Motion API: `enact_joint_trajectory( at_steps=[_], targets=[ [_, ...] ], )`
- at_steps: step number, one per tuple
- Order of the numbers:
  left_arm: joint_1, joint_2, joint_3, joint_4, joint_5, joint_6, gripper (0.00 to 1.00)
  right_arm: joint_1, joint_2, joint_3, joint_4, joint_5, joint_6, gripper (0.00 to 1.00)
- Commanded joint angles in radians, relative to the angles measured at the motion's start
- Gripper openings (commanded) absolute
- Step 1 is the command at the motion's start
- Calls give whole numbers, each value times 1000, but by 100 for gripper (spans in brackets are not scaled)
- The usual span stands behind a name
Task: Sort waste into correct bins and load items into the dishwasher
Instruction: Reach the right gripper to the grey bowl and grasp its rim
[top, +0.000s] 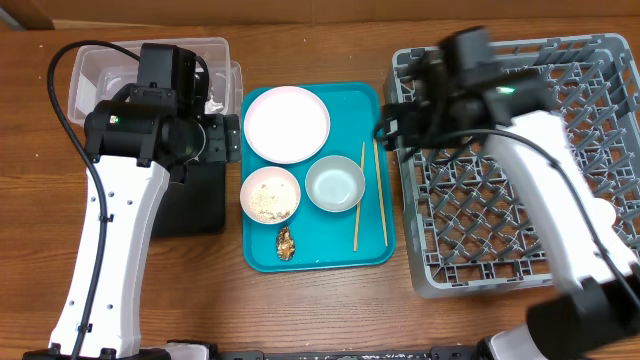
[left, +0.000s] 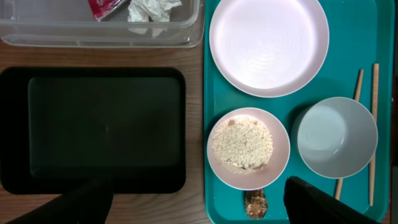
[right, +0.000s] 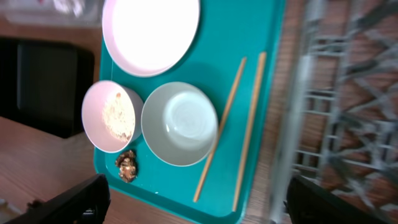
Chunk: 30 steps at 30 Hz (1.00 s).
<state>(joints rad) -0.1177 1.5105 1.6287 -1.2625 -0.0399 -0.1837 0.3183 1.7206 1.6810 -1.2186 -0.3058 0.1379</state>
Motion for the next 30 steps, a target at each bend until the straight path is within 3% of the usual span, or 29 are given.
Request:
enact_joint_trajectory(
  at_steps=[1,4,13,18,22,30],
  targets=[
    [0,8,10,-1,-35,-15,89,55,98,-3,7,50,67,88],
    [0,8,10,-1,-35,-15,89,98,189,-13,10,77,104,80],
    [0,8,10,-1,-35,-15,90,119,366,-44,21,80,154,69],
    [0,8,10,-1,-35,-15,90,120,401,-44,23,80,155,53],
    [0,8,10,-1,-35,-15,90,120,401,-44,27,81,154,33],
    [0,8,10,-1,-34,-15,89,121,401,-45,18,80,156,16]
  ],
)
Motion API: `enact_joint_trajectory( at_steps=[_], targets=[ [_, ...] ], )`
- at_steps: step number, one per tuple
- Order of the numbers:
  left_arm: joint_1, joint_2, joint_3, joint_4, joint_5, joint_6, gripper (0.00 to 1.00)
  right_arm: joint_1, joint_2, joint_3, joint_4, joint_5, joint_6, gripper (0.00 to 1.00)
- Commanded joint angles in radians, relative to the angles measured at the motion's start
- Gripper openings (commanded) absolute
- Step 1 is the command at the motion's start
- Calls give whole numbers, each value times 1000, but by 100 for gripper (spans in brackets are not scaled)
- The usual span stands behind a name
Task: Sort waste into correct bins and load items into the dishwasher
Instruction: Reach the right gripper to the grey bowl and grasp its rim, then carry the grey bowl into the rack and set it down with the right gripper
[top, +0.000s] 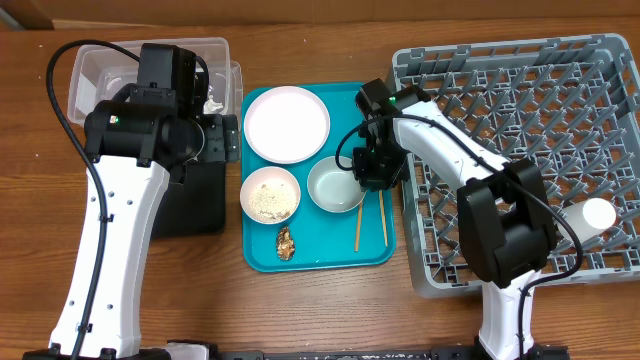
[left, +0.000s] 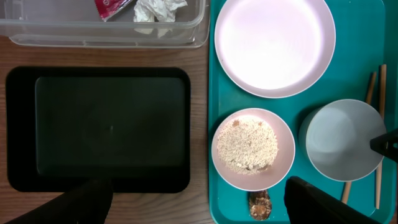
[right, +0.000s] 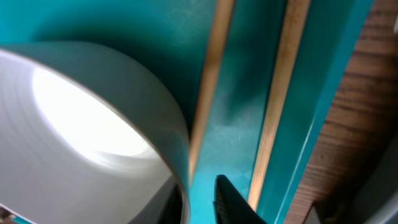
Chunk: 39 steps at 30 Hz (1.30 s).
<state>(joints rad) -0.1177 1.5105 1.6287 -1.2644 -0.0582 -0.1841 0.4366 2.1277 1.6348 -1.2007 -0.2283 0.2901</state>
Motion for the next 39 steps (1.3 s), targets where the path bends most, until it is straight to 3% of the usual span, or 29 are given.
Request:
enact_joint_trajectory(
  at_steps=[1,6,13,18,27,34,39],
  targets=[
    [0,8,10,1,-16,-14,90,4,-6,2,-1,3,5,15],
    [0,8,10,1,-16,-15,89,4,-6,2,-2,3,22,4],
    [0,8,10,1,-16,-14,89,4,-16,6,-9,3,20,4],
    [0,8,10,1,-16,-14,90,-5,-115,67,-45,82,12,4],
    [0,8,10,10,-16,-14,90,-45,-409,164,4,536,-1,4],
    [0,8,10,12,-17,-14,90,-165,-465,164,124,931,-2,4],
    [0,8,10,19,-21,-14,93,-291,-464,163,257,980,-32,4]
  ],
)
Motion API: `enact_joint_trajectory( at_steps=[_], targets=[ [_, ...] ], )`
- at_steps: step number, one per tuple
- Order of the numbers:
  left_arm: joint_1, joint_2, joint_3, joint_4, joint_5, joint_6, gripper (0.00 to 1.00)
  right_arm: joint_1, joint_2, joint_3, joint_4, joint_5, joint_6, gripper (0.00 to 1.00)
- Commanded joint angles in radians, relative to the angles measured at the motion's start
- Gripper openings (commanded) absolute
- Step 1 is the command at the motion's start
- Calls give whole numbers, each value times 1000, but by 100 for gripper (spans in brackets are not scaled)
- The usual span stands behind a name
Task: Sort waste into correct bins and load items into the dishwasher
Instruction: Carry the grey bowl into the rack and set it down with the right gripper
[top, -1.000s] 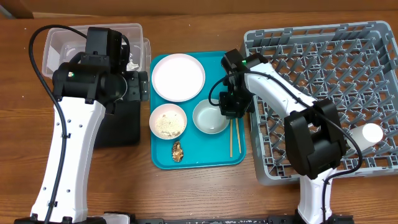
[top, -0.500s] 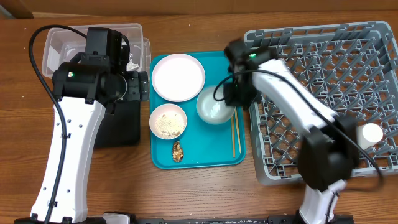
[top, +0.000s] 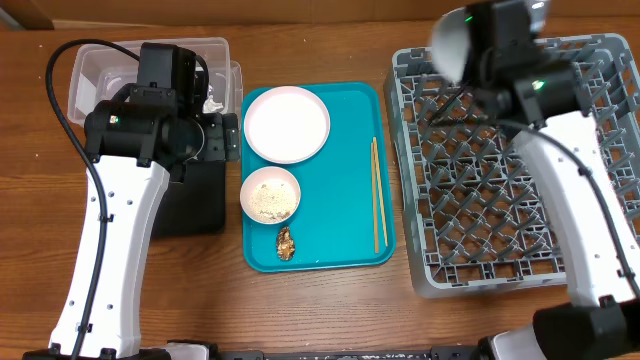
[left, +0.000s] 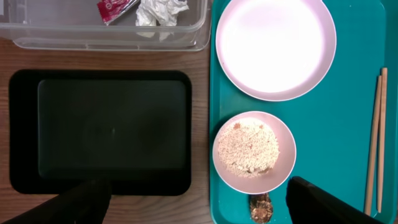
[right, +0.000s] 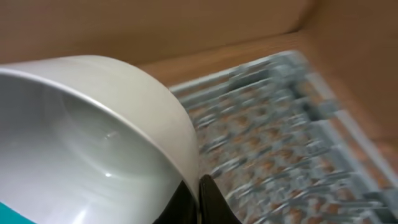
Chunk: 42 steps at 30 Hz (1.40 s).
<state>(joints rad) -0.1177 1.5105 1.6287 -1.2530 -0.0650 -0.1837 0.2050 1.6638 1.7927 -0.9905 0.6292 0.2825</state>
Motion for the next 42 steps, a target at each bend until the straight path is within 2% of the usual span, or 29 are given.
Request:
enact_joint_trajectory(
  at_steps=[1,4,7,11,14,22,32,42],
  targets=[
    [0,8,10,10,-14,-14,93,-91,0,5,88,122,-40,4],
    [0,8,10,18,-14,-14,94,-183,5,5,214,122,-95,4],
    [0,8,10,27,-14,-10,94,-270,27,5,346,126,-234,4],
    [0,8,10,31,-24,-10,94,-329,68,5,438,253,-363,4],
    [0,8,10,35,-31,-10,94,-365,115,5,466,406,-362,4],
    [0,8,10,35,-43,-11,94,-396,266,-39,433,635,-303,4],
    [0,8,10,33,-42,-14,94,-396,366,-184,348,622,-117,4],
    [0,8,10,33,-39,-23,93,-343,366,-251,238,369,-94,4]
  ],
)
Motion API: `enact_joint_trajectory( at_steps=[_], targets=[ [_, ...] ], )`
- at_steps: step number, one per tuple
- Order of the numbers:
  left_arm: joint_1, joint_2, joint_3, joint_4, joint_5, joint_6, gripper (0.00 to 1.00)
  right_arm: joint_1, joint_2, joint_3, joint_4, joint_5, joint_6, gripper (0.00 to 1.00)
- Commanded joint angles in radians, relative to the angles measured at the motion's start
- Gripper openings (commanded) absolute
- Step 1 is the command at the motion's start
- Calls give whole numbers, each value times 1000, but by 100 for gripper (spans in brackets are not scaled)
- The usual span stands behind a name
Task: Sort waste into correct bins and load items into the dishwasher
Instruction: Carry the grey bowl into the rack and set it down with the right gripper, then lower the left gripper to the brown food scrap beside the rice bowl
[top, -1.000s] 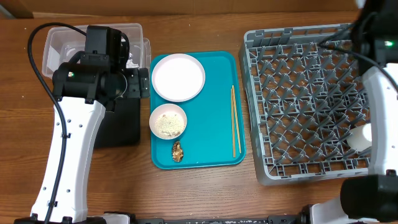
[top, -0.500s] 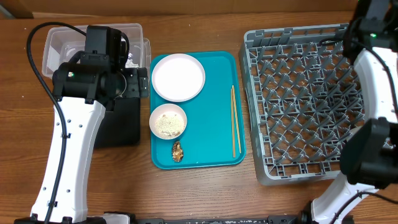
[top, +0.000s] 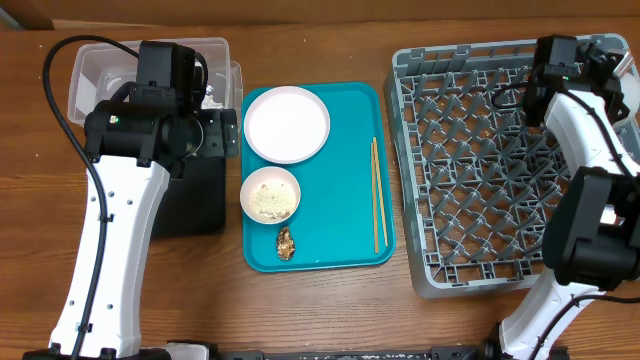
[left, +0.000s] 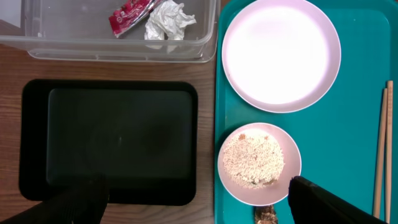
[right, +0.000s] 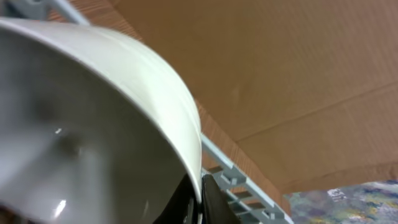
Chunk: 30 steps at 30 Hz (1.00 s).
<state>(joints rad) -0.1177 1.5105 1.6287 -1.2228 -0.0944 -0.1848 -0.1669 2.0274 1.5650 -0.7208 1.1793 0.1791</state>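
Observation:
The pale grey bowl (right: 81, 124) fills the right wrist view, and my right gripper (right: 198, 202) is shut on its rim. That arm reaches over the far right corner of the grey dish rack (top: 500, 170). On the teal tray (top: 340, 220) lie a white plate (top: 287, 123), a bowl of rice (top: 270, 194), a pair of chopsticks (top: 378, 195) and a brown food scrap (top: 285, 243). My left gripper (left: 199, 208) hangs open high over the black bin (left: 112, 143) and the tray's left edge, holding nothing.
A clear bin (left: 112, 43) at the far left holds a red wrapper (left: 127, 14) and crumpled tissue (left: 168, 17). The black bin stands just in front of it. Cardboard walls rise behind the rack's far rim (right: 239, 180).
My right gripper, still holding the grey bowl, has gone from above the rack's far left corner to its far right corner. The left wrist view has shifted slightly, showing more of the clear bin.
The grey bowl first stood on the tray beside the rice bowl, with my right gripper open above. Then the gripper was down at the bowl's rim. After that the bowl was off the tray, held over the rack's far left, and now over its far right.

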Motion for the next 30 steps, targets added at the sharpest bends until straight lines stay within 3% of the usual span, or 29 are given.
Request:
enact_joint_trajectory(
  at_steps=[1,11,17,28,30],
  targets=[
    [0,8,10,3,-10,-21,93,34,3,-23,-44,-192,10,4],
    [0,8,10,3,-10,-21,94,56,3,-23,-174,-294,35,5],
    [0,8,10,3,-10,-21,94,56,0,-20,-235,-336,46,46],
    [0,8,10,0,-10,-21,96,56,-219,5,-272,-515,57,65],
    [0,8,10,-1,-10,-21,97,56,-280,14,-288,-589,57,73]
  ],
)
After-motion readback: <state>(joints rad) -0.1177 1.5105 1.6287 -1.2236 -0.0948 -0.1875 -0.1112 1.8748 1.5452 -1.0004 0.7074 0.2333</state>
